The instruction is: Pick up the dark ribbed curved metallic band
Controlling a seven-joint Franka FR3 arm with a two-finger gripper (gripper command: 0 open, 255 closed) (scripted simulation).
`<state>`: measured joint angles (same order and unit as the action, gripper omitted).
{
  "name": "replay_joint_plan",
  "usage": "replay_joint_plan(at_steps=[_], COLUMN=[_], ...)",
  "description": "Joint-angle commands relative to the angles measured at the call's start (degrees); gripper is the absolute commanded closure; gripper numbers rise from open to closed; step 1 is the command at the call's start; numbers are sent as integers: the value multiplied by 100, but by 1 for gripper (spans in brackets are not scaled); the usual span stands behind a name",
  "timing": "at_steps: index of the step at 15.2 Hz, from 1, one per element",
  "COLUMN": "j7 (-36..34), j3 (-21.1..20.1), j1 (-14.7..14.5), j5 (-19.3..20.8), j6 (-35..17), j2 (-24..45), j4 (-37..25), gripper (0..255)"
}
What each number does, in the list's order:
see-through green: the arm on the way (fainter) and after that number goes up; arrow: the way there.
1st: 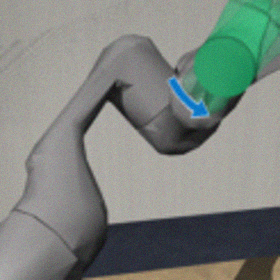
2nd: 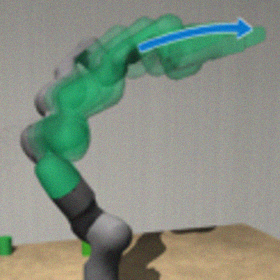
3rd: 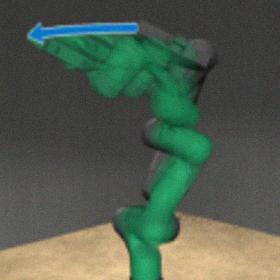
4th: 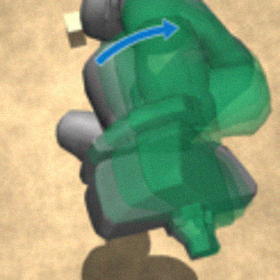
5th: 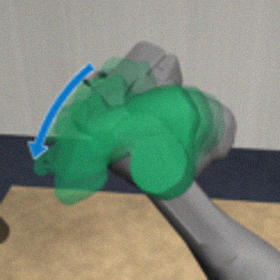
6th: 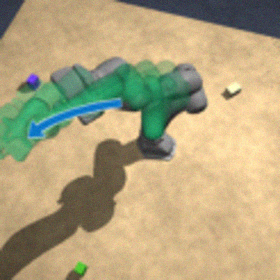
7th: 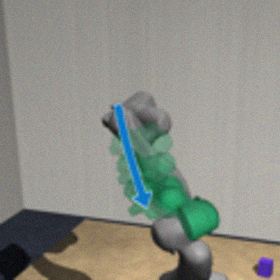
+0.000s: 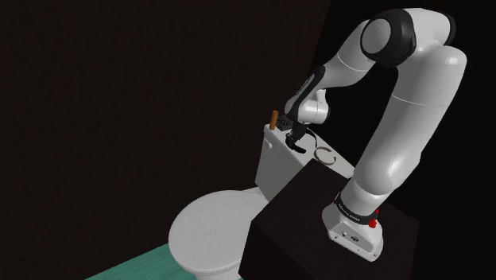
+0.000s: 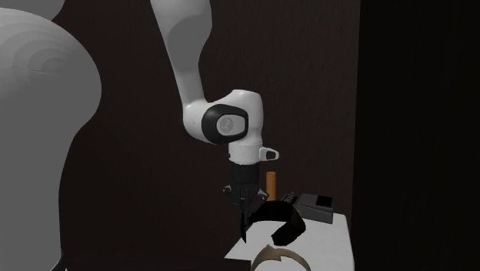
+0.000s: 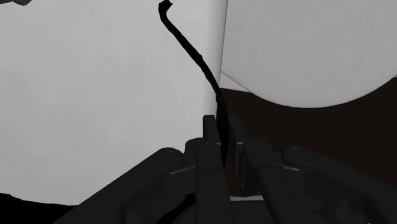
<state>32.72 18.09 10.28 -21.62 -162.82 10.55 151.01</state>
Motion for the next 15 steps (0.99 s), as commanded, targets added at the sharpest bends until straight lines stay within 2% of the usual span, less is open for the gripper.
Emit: replay_joint_plan(at_steps=[1, 9, 15], j7=[-172, -990, -1372], j3=[121, 483, 510], j1=[-78, -225, -166], j5=[222, 1305, 1810], j6=[110, 731, 1180], j2=[-151, -948, -1426], j4=[24, 100, 75], gripper=[255, 255, 255])
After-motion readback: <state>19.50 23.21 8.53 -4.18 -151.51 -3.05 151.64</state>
